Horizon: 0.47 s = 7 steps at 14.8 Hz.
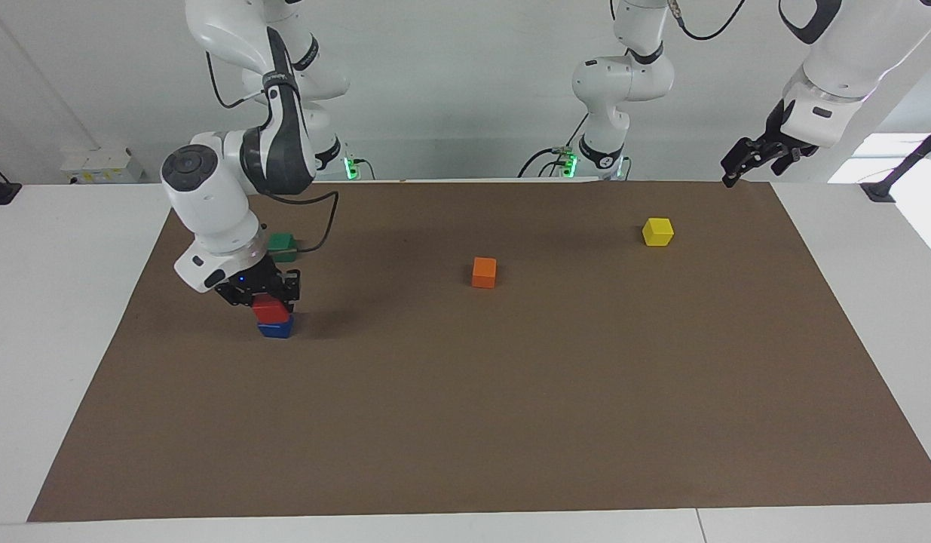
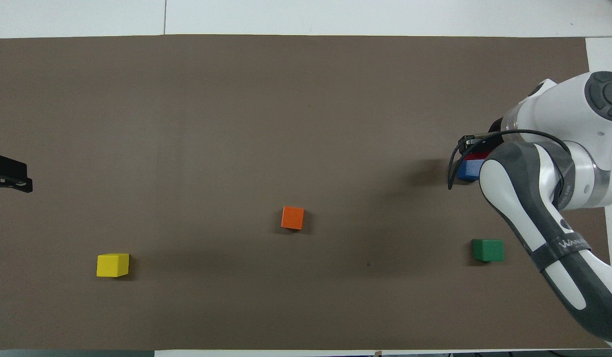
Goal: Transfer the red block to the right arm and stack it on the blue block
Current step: 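Carry the red block with the right gripper over the blue block, then lower the red block onto the blue block and open the right gripper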
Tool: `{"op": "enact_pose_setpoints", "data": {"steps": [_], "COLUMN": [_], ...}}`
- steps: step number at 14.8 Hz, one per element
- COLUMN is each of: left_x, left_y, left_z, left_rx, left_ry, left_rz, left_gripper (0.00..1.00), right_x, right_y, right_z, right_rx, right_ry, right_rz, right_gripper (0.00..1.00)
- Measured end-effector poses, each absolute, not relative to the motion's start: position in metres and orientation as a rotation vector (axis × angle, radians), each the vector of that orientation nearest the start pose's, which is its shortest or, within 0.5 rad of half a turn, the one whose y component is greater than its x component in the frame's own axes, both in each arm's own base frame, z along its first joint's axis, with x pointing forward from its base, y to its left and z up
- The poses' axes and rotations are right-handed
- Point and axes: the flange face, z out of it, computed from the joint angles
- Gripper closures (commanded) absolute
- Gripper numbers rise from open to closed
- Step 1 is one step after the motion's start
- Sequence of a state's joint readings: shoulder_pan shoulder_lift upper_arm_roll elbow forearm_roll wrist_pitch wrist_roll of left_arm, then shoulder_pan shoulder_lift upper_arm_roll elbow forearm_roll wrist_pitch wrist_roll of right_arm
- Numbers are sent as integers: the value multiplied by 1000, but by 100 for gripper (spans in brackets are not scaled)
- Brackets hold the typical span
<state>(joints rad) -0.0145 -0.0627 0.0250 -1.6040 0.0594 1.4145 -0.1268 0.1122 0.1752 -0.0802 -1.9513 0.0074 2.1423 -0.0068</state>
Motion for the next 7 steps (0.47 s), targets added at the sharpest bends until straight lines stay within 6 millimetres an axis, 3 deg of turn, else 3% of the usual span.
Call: {"op": "enact_pose_setpoints", "data": {"steps": [7], "left_x": [531], "left_y": [13], "left_z": [634], "left_rx": [-3080], "left_ry": [-92], "left_rz": [108], "left_gripper": [0], "right_x": [581], "right_y": [-4], "right_z": [356], "right_rx": [-3178], "right_ry": [-11], "right_rz": [61], "right_gripper": [100]}}
